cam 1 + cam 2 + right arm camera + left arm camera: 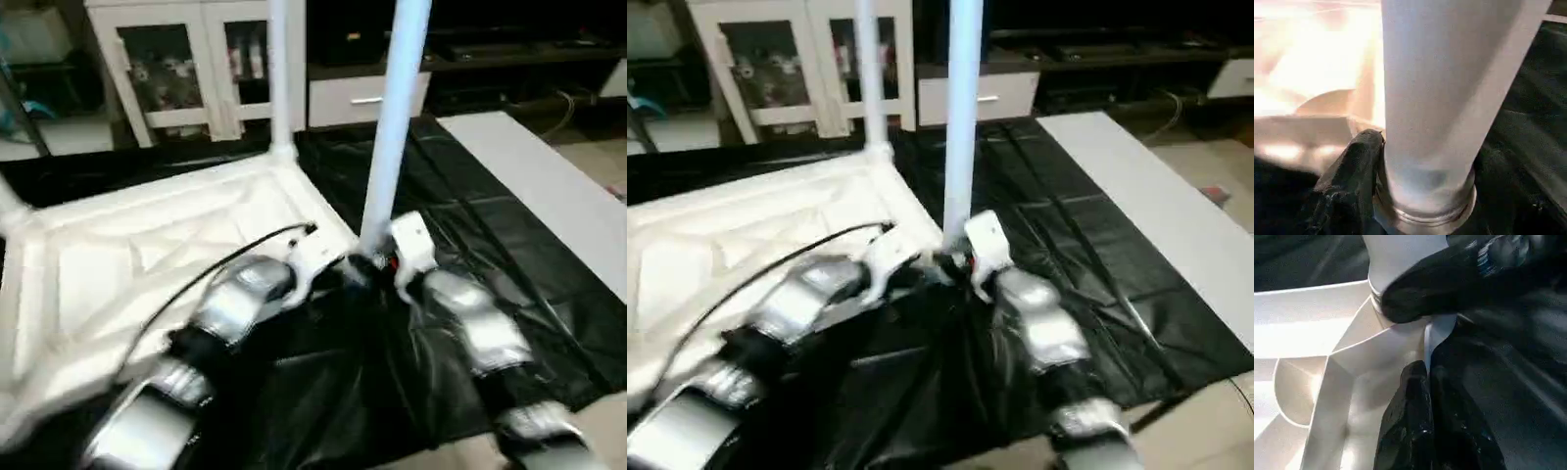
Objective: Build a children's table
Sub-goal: Rotate leg to tighten
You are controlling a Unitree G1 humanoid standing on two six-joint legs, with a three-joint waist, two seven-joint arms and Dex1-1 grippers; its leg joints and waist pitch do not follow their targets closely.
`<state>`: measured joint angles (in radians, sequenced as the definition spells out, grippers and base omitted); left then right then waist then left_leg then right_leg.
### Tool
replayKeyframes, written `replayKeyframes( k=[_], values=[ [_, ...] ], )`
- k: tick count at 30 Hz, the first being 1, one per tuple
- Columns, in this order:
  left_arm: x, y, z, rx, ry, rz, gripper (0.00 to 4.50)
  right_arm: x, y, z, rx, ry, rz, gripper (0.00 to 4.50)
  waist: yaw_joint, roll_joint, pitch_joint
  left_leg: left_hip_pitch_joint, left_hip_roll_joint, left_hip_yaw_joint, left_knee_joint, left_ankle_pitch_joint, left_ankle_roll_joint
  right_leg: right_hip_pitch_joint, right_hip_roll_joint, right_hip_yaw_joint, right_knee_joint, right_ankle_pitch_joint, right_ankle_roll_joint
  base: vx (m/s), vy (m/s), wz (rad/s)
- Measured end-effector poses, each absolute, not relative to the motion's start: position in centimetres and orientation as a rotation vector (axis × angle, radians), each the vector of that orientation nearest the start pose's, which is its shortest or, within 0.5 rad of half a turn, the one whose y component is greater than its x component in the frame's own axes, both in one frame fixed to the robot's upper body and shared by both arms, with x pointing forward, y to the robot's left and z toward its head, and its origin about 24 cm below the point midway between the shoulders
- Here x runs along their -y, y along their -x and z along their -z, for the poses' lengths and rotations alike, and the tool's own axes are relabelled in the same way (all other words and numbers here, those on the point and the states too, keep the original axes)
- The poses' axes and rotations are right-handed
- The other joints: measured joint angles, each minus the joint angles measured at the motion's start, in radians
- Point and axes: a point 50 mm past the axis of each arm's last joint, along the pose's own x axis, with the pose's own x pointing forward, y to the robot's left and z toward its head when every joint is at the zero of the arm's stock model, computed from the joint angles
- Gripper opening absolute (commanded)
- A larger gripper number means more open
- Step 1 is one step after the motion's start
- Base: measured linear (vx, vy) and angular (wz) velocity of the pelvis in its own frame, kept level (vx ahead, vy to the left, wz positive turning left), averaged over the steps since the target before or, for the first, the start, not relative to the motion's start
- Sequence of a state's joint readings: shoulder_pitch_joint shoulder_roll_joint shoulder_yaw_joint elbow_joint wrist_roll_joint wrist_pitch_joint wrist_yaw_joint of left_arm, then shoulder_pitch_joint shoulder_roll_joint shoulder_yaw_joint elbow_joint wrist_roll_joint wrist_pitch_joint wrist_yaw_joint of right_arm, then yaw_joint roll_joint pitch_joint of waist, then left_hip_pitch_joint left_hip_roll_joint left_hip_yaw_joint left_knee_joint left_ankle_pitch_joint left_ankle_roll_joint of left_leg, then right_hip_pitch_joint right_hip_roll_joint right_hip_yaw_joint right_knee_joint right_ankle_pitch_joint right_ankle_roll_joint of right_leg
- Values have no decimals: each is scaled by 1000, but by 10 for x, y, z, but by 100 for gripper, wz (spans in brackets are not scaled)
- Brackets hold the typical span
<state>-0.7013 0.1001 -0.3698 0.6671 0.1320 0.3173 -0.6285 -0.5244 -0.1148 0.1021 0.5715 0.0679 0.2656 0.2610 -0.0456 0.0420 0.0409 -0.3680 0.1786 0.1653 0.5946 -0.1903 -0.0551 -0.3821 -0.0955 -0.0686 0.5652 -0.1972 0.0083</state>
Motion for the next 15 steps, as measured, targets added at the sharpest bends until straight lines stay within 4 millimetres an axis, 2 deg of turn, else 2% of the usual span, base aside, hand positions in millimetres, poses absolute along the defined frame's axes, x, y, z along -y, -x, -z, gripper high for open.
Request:
replayKeyframes(
  k=[5,9,12,13,15],
  values=[
    [-40,-343,-42,-416,-460,861,0,105,-347,-33,-347,57,-245,254,-15,9,5,0,-5,-5,-6,-2,3,8,-1,-3,-26,0,0,0,0,0],
    [-39,-345,-41,-394,-484,864,0,100,-348,-33,-332,29,-210,253,-18,8,6,-1,-8,-4,-6,-2,3,9,-3,-1,-27,0,0,0,0,0],
    [-37,-346,-42,-374,-513,880,0,106,-347,-33,-300,26,-204,253,-14,10,8,-3,-8,-4,-6,-2,3,7,-4,-1,-27,0,0,0,0,0],
    [-36,-346,-43,-364,-518,884,0,109,-346,-33,-288,28,-206,287,-10,11,9,-4,-8,-3,-7,-2,3,5,-4,0,-26,0,0,0,0,0],
    [-33,-346,-44,-341,-535,901,0,118,-341,-34,-264,36,-208,324,3,13,10,-7,-8,4,-12,-2,3,3,-7,1,-26,0,0,0,0,0]
  ],
)
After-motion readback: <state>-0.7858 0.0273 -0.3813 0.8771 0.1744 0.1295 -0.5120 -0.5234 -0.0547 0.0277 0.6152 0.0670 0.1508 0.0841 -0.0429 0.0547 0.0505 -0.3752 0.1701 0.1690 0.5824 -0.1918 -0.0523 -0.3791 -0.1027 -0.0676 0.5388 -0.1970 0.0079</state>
